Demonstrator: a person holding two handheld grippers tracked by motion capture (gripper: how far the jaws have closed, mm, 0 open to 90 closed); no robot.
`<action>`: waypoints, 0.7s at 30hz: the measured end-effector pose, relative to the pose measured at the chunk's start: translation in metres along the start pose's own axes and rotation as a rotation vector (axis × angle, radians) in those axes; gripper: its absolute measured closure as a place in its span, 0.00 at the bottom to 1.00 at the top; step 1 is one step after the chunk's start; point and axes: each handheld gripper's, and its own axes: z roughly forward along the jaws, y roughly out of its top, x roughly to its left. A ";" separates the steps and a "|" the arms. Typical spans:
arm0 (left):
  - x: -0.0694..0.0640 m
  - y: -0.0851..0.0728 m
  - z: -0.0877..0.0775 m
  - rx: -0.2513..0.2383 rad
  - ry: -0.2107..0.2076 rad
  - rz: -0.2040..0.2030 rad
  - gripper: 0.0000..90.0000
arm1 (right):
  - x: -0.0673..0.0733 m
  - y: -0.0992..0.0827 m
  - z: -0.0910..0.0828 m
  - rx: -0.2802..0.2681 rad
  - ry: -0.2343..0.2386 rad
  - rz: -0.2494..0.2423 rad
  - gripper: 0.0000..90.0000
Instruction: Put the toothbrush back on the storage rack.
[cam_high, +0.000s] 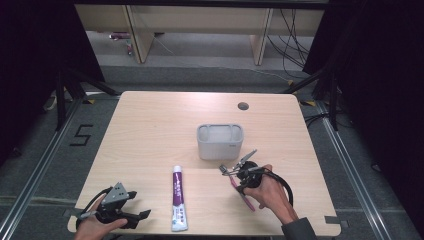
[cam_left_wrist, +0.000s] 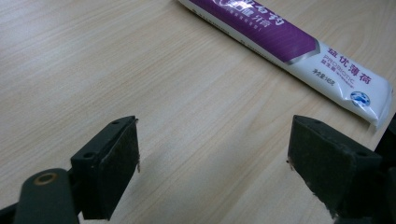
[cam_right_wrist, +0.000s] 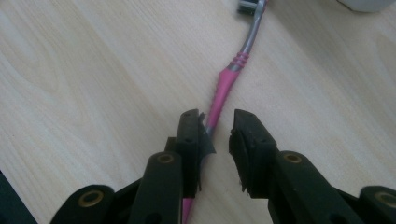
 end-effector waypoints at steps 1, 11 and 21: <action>0.000 0.000 0.000 -0.001 0.000 -0.001 0.18 | 0.000 0.000 0.000 0.000 0.000 0.000 0.80; 0.000 0.000 0.000 -0.001 0.000 0.001 0.18 | -0.004 0.014 0.007 0.066 0.008 -0.015 0.81; 0.000 0.000 0.000 -0.001 0.001 0.001 0.18 | -0.001 0.022 0.017 0.120 0.006 -0.042 0.84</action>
